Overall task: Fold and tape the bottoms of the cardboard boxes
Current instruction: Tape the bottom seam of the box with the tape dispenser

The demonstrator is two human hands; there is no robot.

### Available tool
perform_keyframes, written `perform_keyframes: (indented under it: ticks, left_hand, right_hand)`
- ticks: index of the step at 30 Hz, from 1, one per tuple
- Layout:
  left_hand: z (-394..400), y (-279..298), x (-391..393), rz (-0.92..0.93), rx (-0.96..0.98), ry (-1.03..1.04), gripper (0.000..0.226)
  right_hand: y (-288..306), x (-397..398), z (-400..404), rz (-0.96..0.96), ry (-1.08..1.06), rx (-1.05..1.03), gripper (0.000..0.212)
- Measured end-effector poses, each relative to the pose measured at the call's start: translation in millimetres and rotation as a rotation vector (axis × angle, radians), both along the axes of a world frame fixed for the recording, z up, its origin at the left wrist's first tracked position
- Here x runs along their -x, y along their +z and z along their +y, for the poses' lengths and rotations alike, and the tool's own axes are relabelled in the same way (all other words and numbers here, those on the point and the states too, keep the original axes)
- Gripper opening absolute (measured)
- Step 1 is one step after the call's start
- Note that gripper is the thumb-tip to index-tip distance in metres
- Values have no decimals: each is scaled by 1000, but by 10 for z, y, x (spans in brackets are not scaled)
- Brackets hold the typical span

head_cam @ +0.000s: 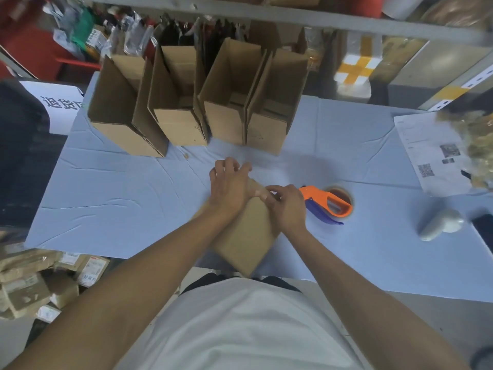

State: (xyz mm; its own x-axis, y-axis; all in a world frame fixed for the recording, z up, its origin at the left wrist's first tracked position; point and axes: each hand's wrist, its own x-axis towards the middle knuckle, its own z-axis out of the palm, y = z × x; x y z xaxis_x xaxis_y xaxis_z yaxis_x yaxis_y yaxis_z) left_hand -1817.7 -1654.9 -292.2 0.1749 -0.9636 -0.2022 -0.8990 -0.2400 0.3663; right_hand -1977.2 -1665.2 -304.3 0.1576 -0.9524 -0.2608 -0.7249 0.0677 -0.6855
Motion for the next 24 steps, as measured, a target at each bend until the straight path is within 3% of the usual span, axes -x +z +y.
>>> perform_keyframes:
  ticks: [3, 6, 10, 12, 14, 17, 19, 21, 24]
  left_hand:
    - [157, 32, 284, 5, -4, 10, 38]
    - [451, -75, 382, 82, -28, -116, 42]
    - [510, -93, 314, 57, -45, -254, 43]
    - [457, -81, 246, 65, -27, -303, 35]
    - [414, -83, 167, 61, -7, -388, 37]
    - [356, -116, 93, 87, 29, -481, 47]
    - [322, -119, 75, 98, 77, -494, 47]
    - [316, -125, 61, 87, 118, -507, 46]
    - [349, -120, 49, 91, 138, -497, 47]
  right_hand:
    - [33, -16, 210, 46, -81, -4, 28]
    - [-35, 40, 387, 14, -170, -65, 17]
    - [27, 223, 360, -367, -274, -373, 18]
    - [73, 374, 259, -445, -279, -443, 18]
    - [87, 553, 120, -306, -246, -262, 15]
    - [43, 866, -83, 132, -105, 88, 19]
    - [-66, 1024, -176, 432, 65, 90, 40]
    - [-192, 1089, -208, 536, 171, -24, 55]
    - [-294, 1133, -251, 522, 236, 44, 54]
